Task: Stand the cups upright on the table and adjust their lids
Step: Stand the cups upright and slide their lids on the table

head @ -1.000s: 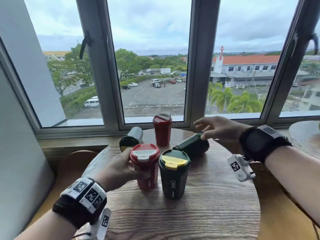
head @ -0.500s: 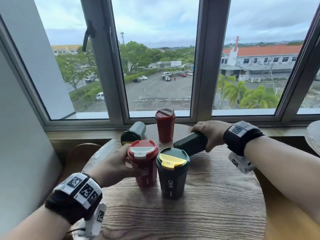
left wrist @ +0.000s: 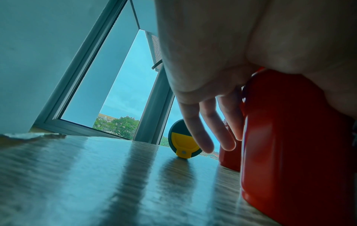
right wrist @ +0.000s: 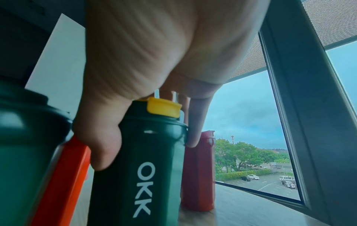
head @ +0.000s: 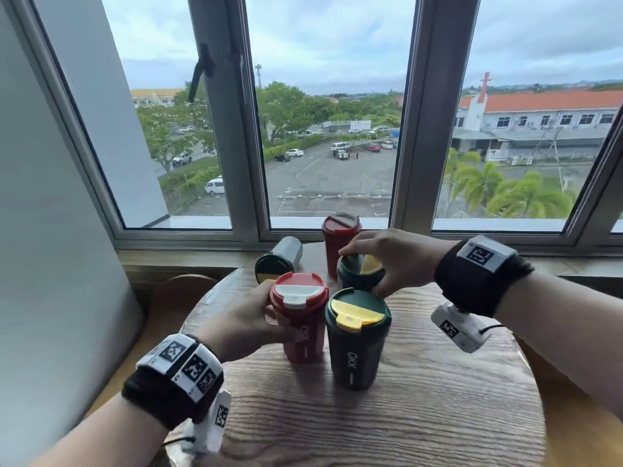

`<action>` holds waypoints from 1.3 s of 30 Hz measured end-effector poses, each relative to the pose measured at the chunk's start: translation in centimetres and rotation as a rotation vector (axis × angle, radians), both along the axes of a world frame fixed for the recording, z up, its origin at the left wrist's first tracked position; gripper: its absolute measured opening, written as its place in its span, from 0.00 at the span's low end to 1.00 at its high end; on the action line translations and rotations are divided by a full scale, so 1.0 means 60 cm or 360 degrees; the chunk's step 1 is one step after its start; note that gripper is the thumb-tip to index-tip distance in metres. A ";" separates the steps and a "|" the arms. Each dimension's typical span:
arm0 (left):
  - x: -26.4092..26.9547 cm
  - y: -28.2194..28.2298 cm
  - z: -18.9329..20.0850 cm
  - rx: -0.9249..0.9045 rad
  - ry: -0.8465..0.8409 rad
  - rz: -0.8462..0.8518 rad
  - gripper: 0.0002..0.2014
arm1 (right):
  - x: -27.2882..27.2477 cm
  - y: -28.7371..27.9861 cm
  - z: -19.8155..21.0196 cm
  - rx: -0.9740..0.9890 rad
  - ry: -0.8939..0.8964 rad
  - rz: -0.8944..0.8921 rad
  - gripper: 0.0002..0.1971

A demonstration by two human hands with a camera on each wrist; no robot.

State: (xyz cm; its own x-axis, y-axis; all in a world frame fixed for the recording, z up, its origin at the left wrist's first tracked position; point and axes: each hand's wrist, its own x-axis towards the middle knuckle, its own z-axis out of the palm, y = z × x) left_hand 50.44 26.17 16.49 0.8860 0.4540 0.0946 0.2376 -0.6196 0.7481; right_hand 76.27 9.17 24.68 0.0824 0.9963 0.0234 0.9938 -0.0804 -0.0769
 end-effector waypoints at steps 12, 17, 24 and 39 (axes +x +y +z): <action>-0.051 0.069 0.056 -0.0259 0.0114 -0.0158 0.56 | 0.015 -0.011 -0.011 0.0046 0.0199 0.0018 0.44; 0.000 0.126 0.107 -0.0147 0.0147 0.0082 0.57 | 0.017 -0.028 -0.001 0.0092 0.0342 -0.0051 0.36; 0.154 0.157 0.086 0.0490 0.0747 0.0394 0.50 | 0.021 -0.024 -0.006 0.0063 0.0367 -0.0165 0.34; 0.173 0.135 0.163 0.0365 0.0700 0.0244 0.34 | 0.015 -0.026 0.000 0.0033 0.0465 -0.0278 0.33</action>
